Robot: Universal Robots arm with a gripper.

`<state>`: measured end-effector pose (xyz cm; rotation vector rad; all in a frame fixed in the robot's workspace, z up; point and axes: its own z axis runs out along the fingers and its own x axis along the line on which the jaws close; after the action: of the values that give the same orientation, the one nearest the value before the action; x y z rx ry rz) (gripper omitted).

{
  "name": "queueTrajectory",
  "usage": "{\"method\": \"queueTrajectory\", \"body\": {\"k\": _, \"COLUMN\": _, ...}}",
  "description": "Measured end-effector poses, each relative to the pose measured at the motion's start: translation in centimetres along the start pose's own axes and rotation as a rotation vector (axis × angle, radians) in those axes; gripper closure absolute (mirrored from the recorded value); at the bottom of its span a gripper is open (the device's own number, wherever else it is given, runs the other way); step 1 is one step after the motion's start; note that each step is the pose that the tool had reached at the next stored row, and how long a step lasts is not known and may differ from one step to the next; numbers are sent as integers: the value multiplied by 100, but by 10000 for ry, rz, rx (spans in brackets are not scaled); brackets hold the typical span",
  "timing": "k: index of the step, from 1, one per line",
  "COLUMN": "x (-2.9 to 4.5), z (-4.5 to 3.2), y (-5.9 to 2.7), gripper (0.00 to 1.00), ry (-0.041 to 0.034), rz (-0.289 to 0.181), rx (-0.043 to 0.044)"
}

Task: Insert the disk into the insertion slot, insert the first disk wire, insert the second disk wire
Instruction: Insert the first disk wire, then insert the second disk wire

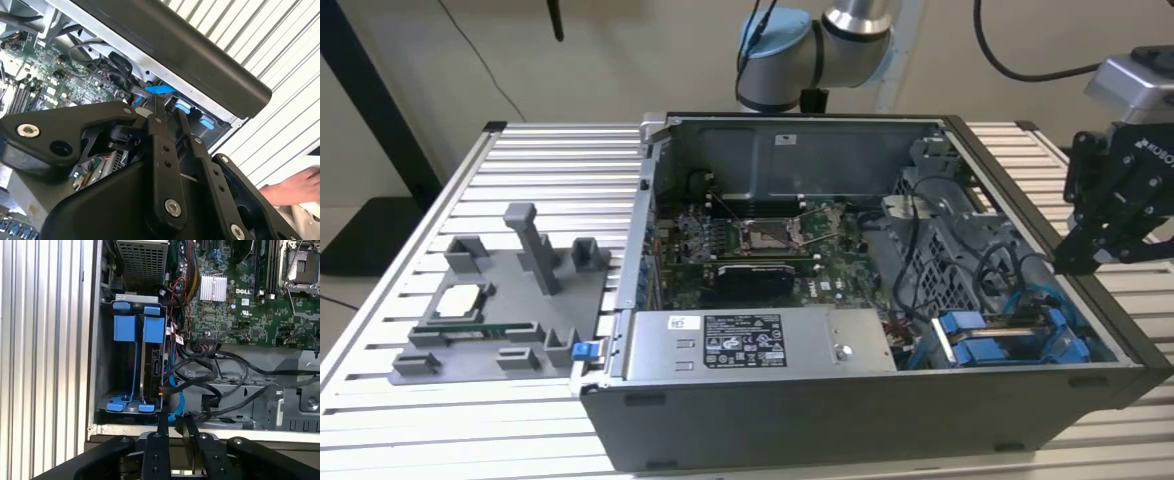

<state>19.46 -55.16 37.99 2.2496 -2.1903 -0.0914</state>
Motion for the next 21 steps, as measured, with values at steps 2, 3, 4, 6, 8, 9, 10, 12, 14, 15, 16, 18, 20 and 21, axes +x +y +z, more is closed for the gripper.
{"method": "queueTrajectory", "body": {"k": 2, "x": 0, "z": -11, "y": -1, "gripper": 0, "ry": 0, "rz": 0, "rx": -18}}
{"method": "queueTrajectory", "body": {"k": 3, "x": -1, "z": -11, "y": -2, "gripper": 0, "ry": -2, "rz": 1, "rx": -18}}
{"method": "queueTrajectory", "body": {"k": 4, "x": -1, "z": -11, "y": -3, "gripper": 0, "ry": -2, "rz": 1, "rx": -19}}
{"method": "queueTrajectory", "body": {"k": 6, "x": -1, "z": -15, "y": -6, "gripper": 0, "ry": -1, "rz": 0, "rx": -24}}
{"method": "queueTrajectory", "body": {"k": 8, "x": -1, "z": -19, "y": -7, "gripper": 0, "ry": -1, "rz": 1, "rx": -30}}
{"method": "queueTrajectory", "body": {"k": 9, "x": -1, "z": -22, "y": -7, "gripper": 0, "ry": -2, "rz": 1, "rx": -31}}
{"method": "queueTrajectory", "body": {"k": 10, "x": -1, "z": -24, "y": -7, "gripper": 0, "ry": -3, "rz": 1, "rx": -32}}
{"method": "queueTrajectory", "body": {"k": 12, "x": -1, "z": -23, "y": -8, "gripper": 0, "ry": -5, "rz": 1, "rx": -33}}
{"method": "queueTrajectory", "body": {"k": 14, "x": -1, "z": -21, "y": -8, "gripper": 0, "ry": -1, "rz": 1, "rx": -32}}
{"method": "queueTrajectory", "body": {"k": 15, "x": -1, "z": -18, "y": -8, "gripper": 0, "ry": 6, "rz": 1, "rx": -32}}
{"method": "queueTrajectory", "body": {"k": 16, "x": -1, "z": -15, "y": -8, "gripper": 0, "ry": 12, "rz": 1, "rx": -33}}
{"method": "queueTrajectory", "body": {"k": 18, "x": -1, "z": -6, "y": -9, "gripper": 0, "ry": 36, "rz": 2, "rx": -33}}
{"method": "queueTrajectory", "body": {"k": 20, "x": 0, "z": 5, "y": -9, "gripper": 0, "ry": 68, "rz": 4, "rx": -34}}
{"method": "queueTrajectory", "body": {"k": 21, "x": 0, "z": 11, "y": -10, "gripper": 0, "ry": 86, "rz": 4, "rx": -34}}
